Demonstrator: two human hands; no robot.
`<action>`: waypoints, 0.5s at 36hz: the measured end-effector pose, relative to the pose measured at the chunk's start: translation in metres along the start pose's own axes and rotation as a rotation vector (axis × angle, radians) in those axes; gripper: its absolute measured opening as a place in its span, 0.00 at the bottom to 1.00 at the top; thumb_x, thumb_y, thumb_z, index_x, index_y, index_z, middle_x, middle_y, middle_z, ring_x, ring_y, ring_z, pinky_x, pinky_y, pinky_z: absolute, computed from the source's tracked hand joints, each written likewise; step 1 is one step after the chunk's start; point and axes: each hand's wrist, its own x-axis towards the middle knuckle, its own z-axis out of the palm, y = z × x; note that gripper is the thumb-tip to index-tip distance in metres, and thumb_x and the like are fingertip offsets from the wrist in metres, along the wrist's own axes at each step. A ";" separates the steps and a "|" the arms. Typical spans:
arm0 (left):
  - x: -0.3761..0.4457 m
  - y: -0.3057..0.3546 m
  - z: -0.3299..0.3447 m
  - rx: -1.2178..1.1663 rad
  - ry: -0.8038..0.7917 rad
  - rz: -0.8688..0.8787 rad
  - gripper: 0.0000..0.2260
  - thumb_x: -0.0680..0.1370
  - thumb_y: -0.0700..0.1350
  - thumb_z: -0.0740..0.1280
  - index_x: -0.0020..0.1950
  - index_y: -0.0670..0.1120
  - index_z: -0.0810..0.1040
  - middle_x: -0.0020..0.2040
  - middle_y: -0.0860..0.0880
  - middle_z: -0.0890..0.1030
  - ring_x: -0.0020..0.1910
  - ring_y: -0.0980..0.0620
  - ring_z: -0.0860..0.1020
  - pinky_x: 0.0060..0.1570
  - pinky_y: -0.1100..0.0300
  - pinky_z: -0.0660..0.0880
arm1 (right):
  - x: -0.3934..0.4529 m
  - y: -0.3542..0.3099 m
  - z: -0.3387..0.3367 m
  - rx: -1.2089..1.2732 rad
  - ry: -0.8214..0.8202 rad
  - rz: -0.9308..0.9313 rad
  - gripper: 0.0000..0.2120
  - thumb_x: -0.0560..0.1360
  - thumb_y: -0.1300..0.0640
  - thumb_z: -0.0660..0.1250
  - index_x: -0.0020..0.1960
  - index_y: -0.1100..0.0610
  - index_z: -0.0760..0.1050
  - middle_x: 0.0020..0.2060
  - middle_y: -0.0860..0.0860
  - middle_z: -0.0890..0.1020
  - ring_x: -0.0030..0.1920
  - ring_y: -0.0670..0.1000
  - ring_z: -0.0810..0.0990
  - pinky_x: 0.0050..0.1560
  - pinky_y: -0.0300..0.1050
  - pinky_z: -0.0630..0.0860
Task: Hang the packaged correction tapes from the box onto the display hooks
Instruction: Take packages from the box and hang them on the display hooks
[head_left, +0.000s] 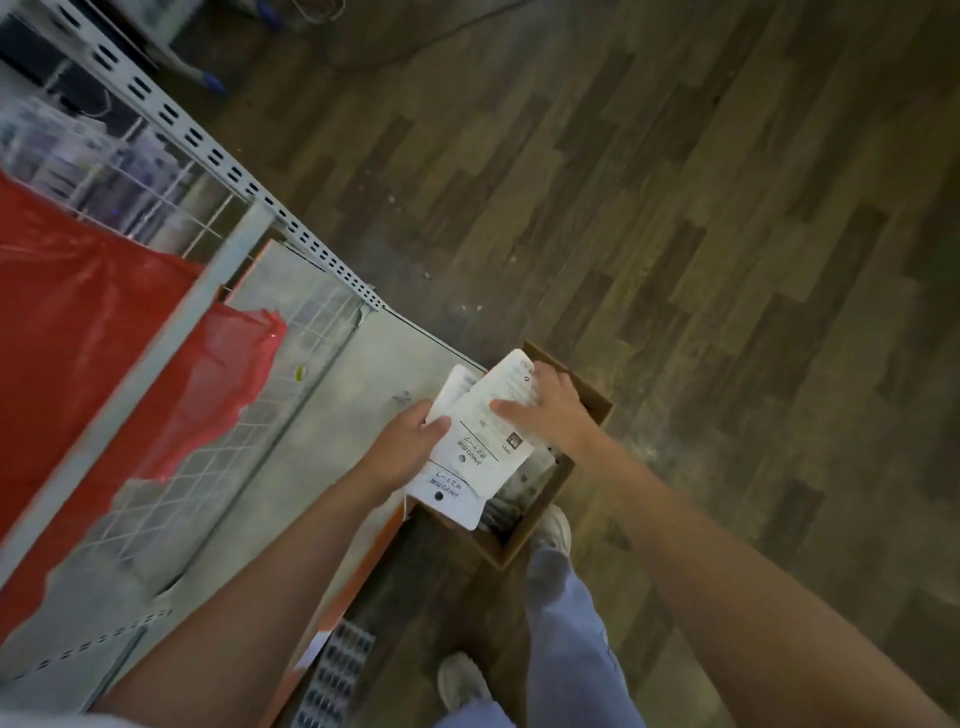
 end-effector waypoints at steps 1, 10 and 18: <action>-0.007 0.000 -0.005 -0.016 0.030 0.014 0.06 0.82 0.45 0.59 0.56 0.47 0.73 0.48 0.48 0.81 0.42 0.51 0.80 0.41 0.58 0.77 | -0.006 -0.005 0.005 0.019 -0.024 -0.015 0.40 0.72 0.42 0.70 0.75 0.55 0.56 0.70 0.53 0.62 0.71 0.55 0.63 0.70 0.55 0.65; -0.074 -0.018 -0.052 -0.140 0.053 0.029 0.12 0.76 0.43 0.70 0.53 0.45 0.69 0.48 0.45 0.78 0.41 0.50 0.79 0.39 0.58 0.76 | -0.078 -0.063 0.053 0.009 -0.108 -0.249 0.35 0.76 0.46 0.67 0.77 0.50 0.54 0.67 0.49 0.63 0.64 0.52 0.70 0.53 0.42 0.75; -0.146 -0.029 -0.095 -0.447 0.160 0.059 0.28 0.76 0.32 0.66 0.72 0.50 0.62 0.60 0.39 0.75 0.33 0.48 0.79 0.23 0.63 0.75 | -0.173 -0.113 0.059 -0.083 -0.090 -0.498 0.15 0.81 0.61 0.58 0.66 0.56 0.74 0.69 0.52 0.68 0.72 0.53 0.65 0.62 0.40 0.67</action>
